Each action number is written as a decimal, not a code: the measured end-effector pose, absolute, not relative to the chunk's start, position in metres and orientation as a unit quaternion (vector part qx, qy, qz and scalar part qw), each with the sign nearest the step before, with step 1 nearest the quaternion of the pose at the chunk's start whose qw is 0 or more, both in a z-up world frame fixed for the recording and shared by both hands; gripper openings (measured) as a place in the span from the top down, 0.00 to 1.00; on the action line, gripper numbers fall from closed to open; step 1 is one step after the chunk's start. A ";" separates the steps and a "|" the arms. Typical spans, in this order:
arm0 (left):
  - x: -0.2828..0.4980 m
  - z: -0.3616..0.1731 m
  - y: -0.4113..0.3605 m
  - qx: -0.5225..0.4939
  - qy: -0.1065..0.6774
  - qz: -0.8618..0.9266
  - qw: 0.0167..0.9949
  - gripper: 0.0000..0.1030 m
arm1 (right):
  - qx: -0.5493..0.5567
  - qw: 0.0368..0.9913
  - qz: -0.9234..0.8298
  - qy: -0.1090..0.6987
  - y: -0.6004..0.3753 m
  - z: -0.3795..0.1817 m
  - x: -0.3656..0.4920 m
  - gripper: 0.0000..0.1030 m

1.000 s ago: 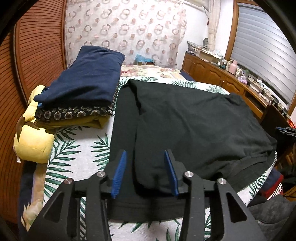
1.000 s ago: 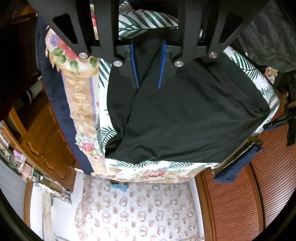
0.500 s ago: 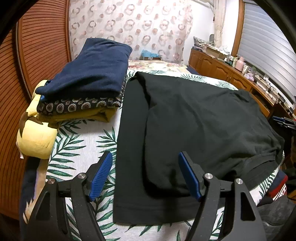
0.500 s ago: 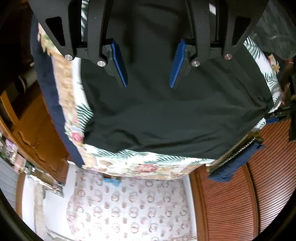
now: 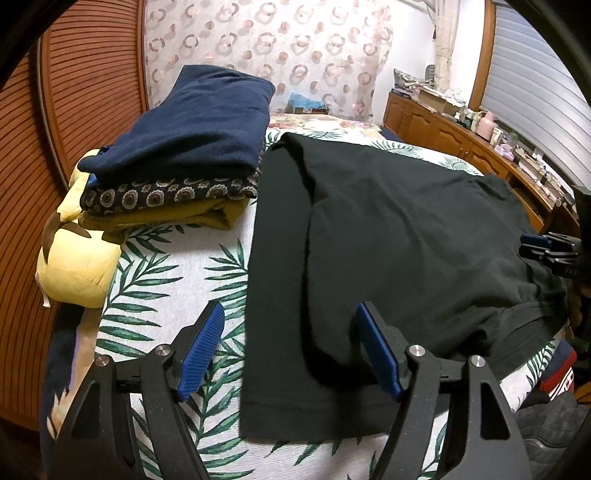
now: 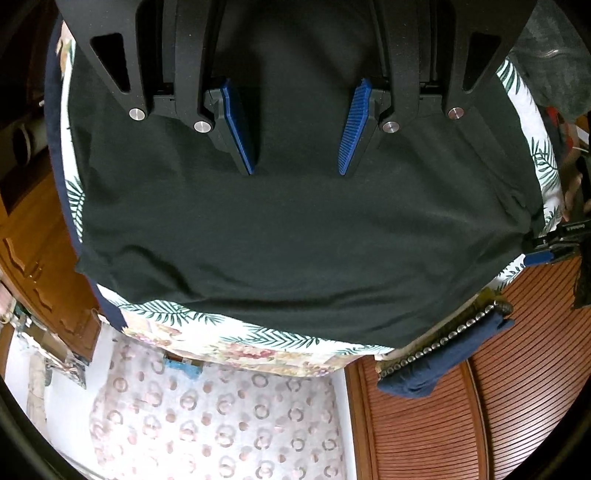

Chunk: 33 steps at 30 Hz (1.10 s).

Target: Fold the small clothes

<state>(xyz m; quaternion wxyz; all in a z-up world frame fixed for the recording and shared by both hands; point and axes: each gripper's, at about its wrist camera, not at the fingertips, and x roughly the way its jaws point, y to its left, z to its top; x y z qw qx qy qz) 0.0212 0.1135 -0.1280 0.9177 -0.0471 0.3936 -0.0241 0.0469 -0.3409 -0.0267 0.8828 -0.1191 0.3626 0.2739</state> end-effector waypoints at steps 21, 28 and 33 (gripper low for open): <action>0.023 -0.140 0.108 -0.061 0.404 -0.053 0.911 0.25 | -0.148 0.885 0.264 0.353 -0.324 -0.042 0.043 0.29; 0.025 -0.139 0.095 -0.036 0.401 -0.055 0.914 0.57 | -0.147 0.885 0.267 0.352 -0.332 -0.040 0.044 0.29; 0.031 -0.137 0.094 -0.030 0.404 -0.065 0.912 0.79 | -0.147 0.885 0.268 0.352 -0.333 -0.040 0.044 0.29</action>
